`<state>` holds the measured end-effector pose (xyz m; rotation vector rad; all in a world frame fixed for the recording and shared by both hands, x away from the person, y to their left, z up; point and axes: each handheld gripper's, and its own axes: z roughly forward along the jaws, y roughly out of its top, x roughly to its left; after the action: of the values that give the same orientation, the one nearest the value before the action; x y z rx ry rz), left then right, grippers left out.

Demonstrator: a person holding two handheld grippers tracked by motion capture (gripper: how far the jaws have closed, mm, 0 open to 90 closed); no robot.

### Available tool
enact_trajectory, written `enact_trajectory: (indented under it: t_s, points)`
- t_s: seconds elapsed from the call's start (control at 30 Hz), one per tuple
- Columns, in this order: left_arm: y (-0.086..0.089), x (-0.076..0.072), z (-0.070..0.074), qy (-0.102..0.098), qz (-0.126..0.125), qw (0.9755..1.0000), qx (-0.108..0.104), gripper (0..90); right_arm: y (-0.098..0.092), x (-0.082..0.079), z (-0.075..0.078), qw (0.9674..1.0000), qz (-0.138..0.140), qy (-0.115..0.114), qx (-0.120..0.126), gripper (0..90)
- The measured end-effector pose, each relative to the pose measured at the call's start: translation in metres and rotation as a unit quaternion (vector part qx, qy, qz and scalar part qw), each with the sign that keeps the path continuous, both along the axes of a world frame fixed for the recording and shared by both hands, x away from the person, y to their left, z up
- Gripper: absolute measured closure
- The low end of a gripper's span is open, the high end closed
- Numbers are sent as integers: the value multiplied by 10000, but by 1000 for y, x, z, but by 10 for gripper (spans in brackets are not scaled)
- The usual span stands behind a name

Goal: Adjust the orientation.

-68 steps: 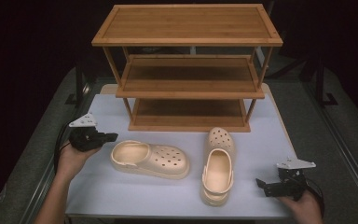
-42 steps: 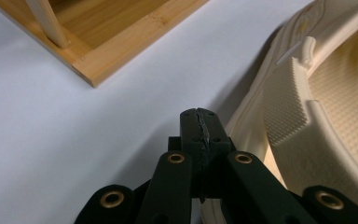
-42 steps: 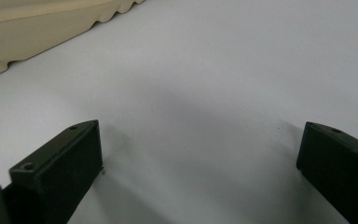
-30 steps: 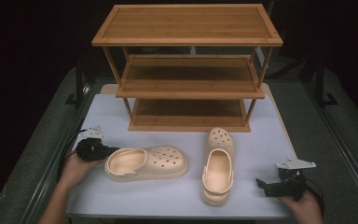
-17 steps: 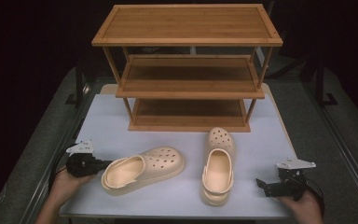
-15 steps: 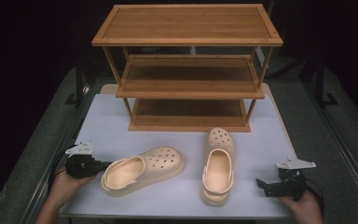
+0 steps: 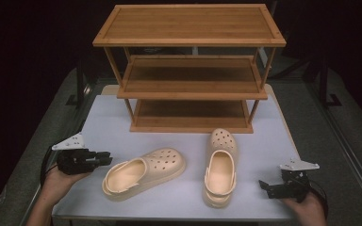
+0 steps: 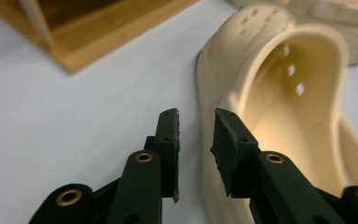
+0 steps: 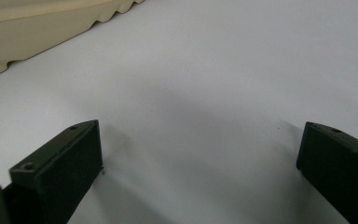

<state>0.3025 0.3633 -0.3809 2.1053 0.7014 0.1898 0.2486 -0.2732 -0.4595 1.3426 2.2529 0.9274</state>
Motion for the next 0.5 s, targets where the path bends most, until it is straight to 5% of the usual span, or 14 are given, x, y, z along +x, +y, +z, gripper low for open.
enact_trajectory:
  t_s: [0.2,0.5]
  points:
    - [-35,5,5,-75,-445,9990,71,645,0,0,0,10000,-1,5,0,0]
    - [-63,11,0,-47,-815,9963,270,642,0,0,0,10000,2,-6,4,0]
